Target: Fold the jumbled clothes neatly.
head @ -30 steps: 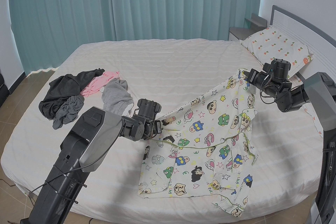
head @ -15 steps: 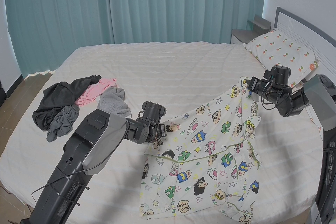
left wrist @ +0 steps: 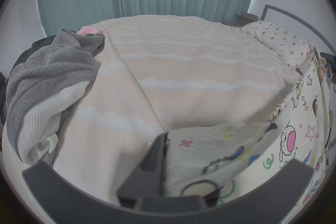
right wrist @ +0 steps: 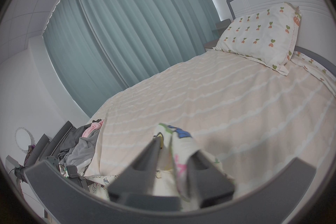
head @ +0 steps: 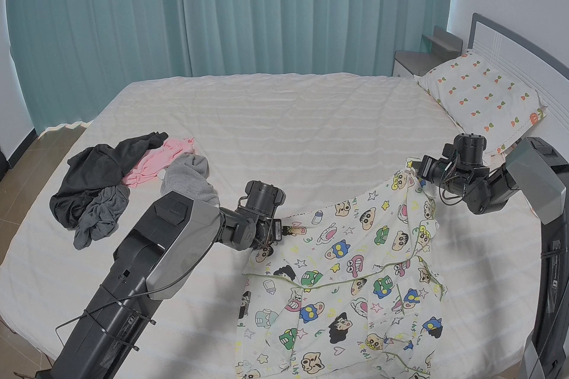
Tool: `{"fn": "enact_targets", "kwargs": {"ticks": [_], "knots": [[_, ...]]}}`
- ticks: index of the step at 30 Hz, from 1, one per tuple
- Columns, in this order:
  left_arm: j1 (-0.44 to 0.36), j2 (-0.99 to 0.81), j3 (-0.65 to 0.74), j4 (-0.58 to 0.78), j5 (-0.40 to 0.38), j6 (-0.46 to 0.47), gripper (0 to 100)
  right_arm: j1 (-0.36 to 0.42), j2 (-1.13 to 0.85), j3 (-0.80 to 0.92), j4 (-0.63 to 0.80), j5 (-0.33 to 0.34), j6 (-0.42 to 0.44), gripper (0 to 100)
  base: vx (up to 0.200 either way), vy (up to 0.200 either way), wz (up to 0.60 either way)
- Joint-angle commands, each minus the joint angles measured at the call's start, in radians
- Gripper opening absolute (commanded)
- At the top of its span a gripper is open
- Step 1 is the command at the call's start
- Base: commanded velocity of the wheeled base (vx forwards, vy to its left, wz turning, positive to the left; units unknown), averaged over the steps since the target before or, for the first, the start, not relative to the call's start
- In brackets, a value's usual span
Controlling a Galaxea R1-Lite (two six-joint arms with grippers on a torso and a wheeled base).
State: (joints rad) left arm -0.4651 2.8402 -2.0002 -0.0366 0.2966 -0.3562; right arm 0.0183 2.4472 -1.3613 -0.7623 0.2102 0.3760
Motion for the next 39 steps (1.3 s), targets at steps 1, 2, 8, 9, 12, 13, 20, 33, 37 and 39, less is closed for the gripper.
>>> {"fn": "enact_targets", "kwargs": {"ticks": [1,2,8,9,12,13,20,33,37,39], "knots": [[0.008,0.008,0.0,-0.006,0.001,0.008,100,0.002,0.024,0.013,-0.02,0.001,0.0,100,0.0,0.0,0.0],[0.017,0.008,0.0,-0.039,0.003,0.048,100,-0.001,0.035,0.01,-0.077,0.003,0.009,100,0.0,0.0,0.0],[0.025,0.002,0.0,-0.069,0.004,0.088,100,-0.041,0.058,-0.015,-0.16,-0.029,0.035,100,0.0,0.0,0.0],[0.025,0.002,0.0,-0.068,0.004,0.088,100,-0.043,0.056,-0.015,-0.16,-0.029,0.041,100,0.0,0.0,0.0],[0.031,0.001,0.0,-0.068,0.022,0.089,100,-0.057,0.053,-0.013,-0.149,-0.029,0.129,100,0.0,0.0,0.0],[0.036,-0.001,0.0,-0.068,0.03,0.089,100,-0.06,0.058,-0.013,-0.138,-0.029,0.129,100,0.0,0.0,0.0],[0.059,-0.021,0.0,-0.069,0.036,0.091,100,-0.067,0.03,0.004,-0.048,0.032,0.278,100,0.0,0.0,0.0],[0.056,-0.097,0.0,0.003,0.035,0.079,100,-0.12,0.004,-0.13,0.253,0.02,0.606,100,0.0,0.0,0.0],[0.029,-0.088,0.0,0.199,0.022,0.048,100,-0.126,-0.001,-0.094,0.278,0.003,0.497,100,0.0,0.0,0.0],[0.019,-0.07,0.0,0.34,-0.031,0.039,100,-0.139,-0.019,-0.042,0.255,0.0,0.383,100,0.0,0.0,0.0]]}}
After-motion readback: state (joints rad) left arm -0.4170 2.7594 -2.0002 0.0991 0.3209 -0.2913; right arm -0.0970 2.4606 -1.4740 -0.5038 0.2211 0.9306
